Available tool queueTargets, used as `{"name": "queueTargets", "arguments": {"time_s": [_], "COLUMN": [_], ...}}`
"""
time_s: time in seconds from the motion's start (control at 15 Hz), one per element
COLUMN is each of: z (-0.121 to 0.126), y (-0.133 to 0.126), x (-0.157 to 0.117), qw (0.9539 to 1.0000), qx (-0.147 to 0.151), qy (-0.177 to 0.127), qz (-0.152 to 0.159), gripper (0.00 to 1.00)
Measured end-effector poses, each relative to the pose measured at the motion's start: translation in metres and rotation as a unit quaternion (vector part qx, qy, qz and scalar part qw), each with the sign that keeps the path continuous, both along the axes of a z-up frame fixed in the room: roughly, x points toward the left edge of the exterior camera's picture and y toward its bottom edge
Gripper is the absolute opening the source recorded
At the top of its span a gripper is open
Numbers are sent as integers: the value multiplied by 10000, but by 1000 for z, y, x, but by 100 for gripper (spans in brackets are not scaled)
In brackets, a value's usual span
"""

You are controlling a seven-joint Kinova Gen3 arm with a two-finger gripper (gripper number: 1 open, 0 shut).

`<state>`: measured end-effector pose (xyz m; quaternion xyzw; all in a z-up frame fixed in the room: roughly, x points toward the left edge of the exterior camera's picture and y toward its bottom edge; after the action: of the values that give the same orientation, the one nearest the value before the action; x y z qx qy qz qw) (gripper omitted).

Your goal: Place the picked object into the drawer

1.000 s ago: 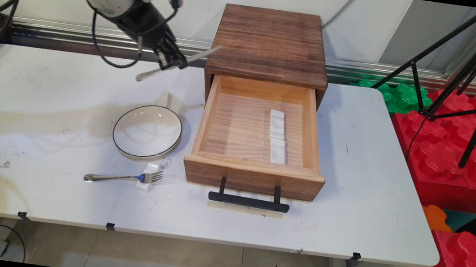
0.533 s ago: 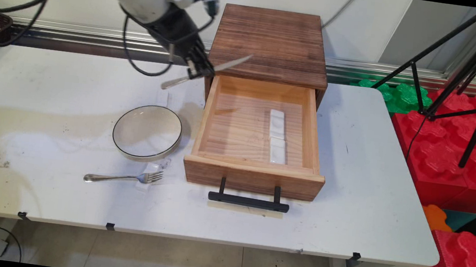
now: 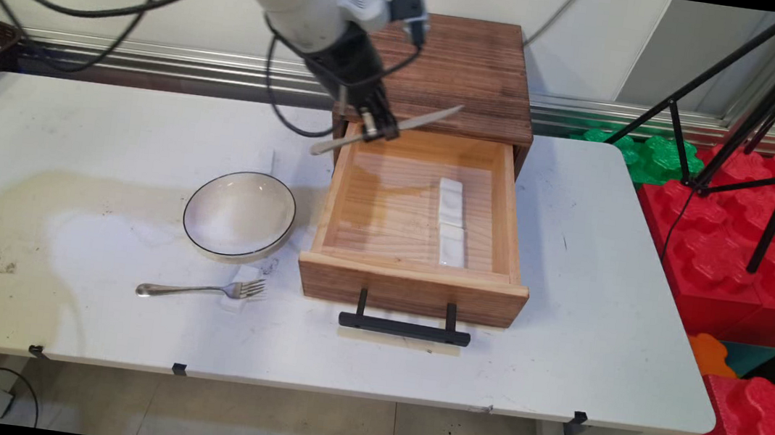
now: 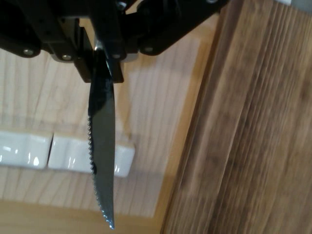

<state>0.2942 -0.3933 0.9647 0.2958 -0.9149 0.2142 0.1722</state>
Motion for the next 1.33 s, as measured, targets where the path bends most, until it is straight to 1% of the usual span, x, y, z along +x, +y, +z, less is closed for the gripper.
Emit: {"name": "queueTargets", "arguments": {"time_s": [0.27,0.47,0.67,0.93,1.33], "z": [-9,-21,-33,-55,-81], "y": [-21,-37,-49,-63,-74], "x": [-28,-48,-61,-73,-76], "qw": [9999,9996,9994,9991,9986], "qx": [-5,41,96,199,325], "qy": [8,29,44,35,1], "qz": [-171,-271,-320,-384,-412], "gripper": [0,0,0,0,0]}}
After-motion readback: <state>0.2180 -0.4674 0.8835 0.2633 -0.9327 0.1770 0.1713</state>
